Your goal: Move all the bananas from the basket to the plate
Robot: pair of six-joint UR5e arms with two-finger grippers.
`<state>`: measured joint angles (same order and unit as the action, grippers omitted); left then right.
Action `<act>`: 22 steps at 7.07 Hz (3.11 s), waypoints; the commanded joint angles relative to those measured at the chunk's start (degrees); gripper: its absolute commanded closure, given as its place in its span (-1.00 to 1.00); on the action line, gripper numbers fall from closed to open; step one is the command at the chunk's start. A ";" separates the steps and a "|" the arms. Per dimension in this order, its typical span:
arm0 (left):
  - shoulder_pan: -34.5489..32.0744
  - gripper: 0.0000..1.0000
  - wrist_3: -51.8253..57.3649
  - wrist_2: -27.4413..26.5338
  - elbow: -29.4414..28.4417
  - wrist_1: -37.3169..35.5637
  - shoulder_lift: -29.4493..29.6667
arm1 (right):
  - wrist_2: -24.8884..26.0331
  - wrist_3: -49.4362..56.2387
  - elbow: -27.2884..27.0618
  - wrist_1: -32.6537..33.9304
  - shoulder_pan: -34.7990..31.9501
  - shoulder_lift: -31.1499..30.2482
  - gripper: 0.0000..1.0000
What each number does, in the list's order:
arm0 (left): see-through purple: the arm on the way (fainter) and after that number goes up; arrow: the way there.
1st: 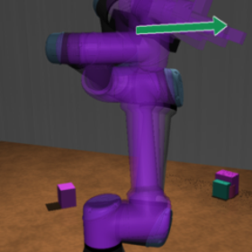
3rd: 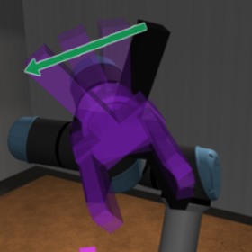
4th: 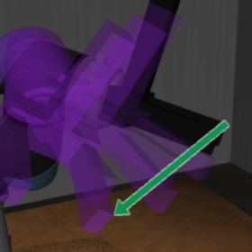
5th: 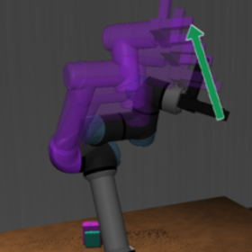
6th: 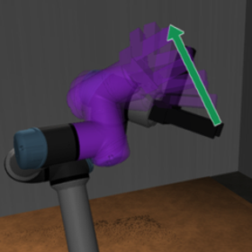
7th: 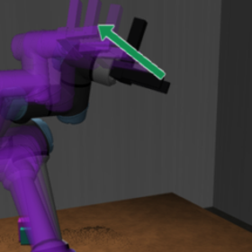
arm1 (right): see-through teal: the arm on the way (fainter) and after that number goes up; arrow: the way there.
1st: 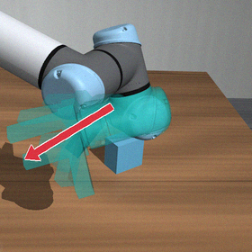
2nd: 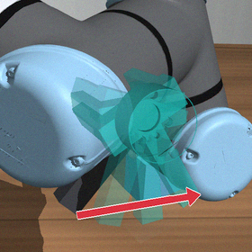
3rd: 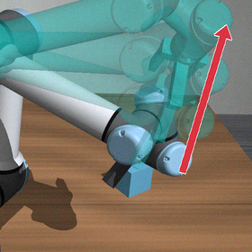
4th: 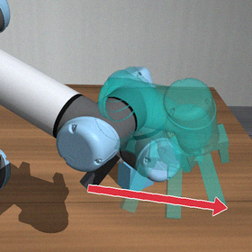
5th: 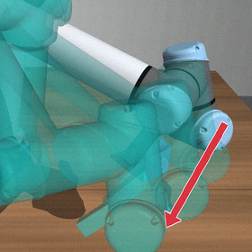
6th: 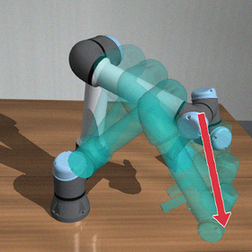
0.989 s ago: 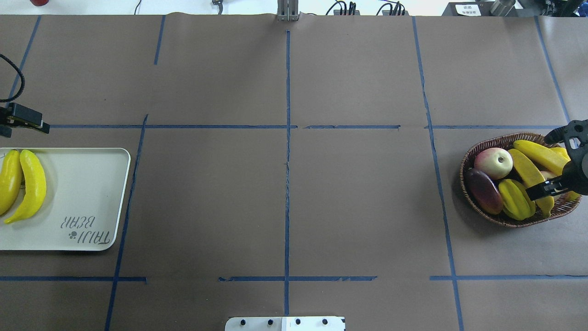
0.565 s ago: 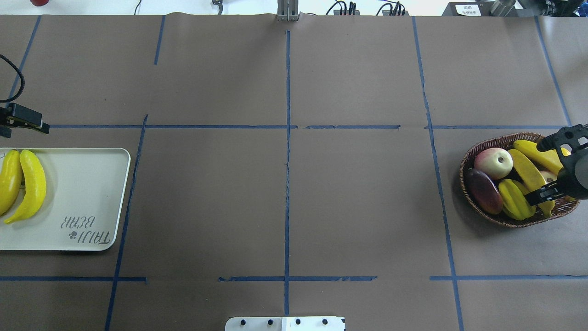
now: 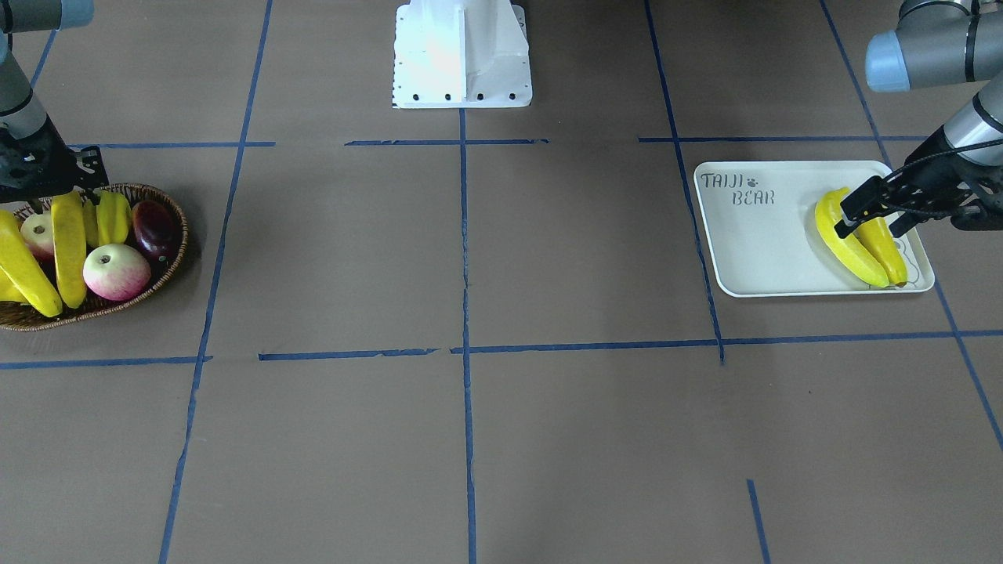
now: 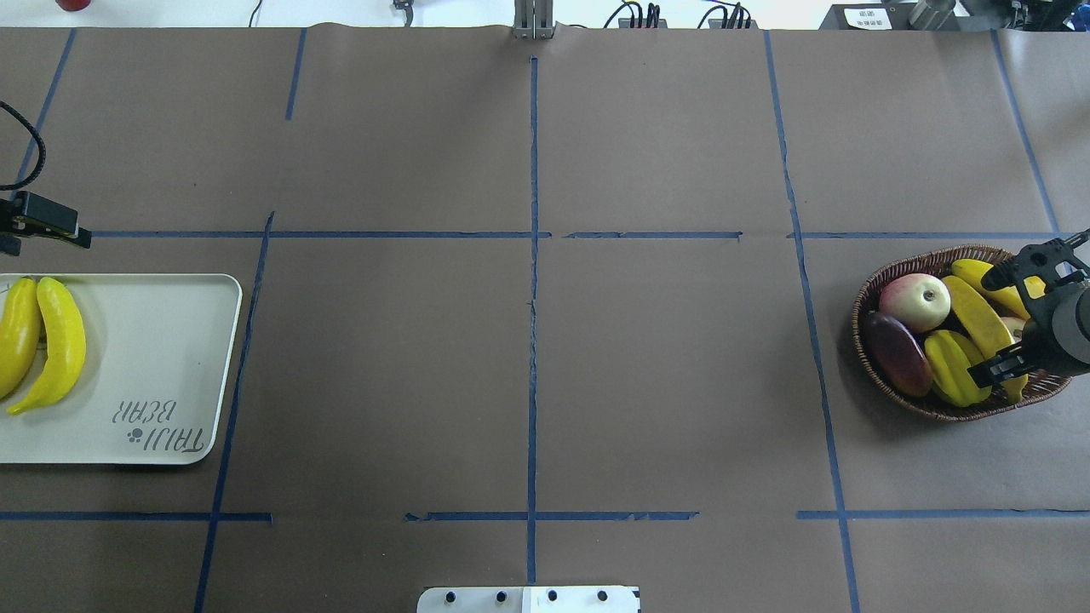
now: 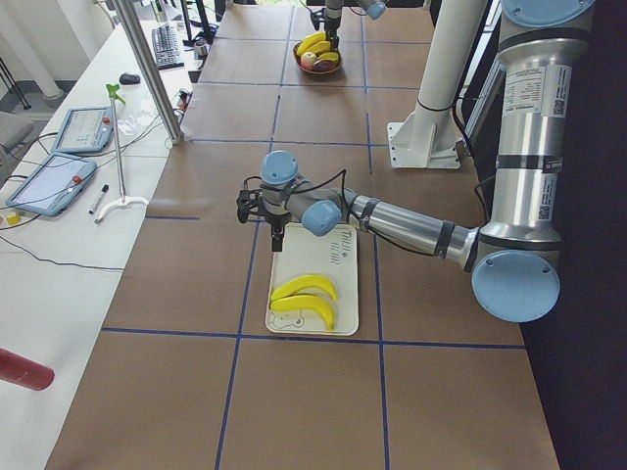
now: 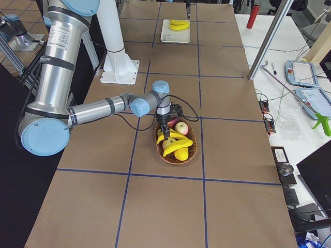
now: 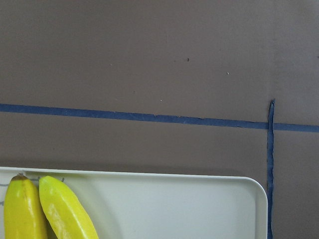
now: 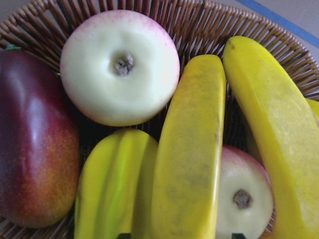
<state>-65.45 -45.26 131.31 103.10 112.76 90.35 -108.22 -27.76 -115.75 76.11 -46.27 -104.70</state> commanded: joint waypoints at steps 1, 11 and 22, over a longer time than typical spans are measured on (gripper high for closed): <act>0.06 -1.00 0.00 0.00 -0.01 0.00 0.00 | 0.20 3.75 -0.01 0.09 -0.65 -0.33 -0.16; 0.24 -1.00 0.00 0.00 0.17 0.00 0.09 | -8.65 6.15 -6.33 -0.35 -11.55 1.85 0.89; 6.12 -1.00 -33.36 6.94 0.08 0.97 20.36 | -16.59 -41.82 5.27 -1.40 -1.28 43.07 0.98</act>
<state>-61.14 -73.98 138.32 103.26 113.69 107.80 -125.18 -65.92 -110.98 75.17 -48.72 -64.33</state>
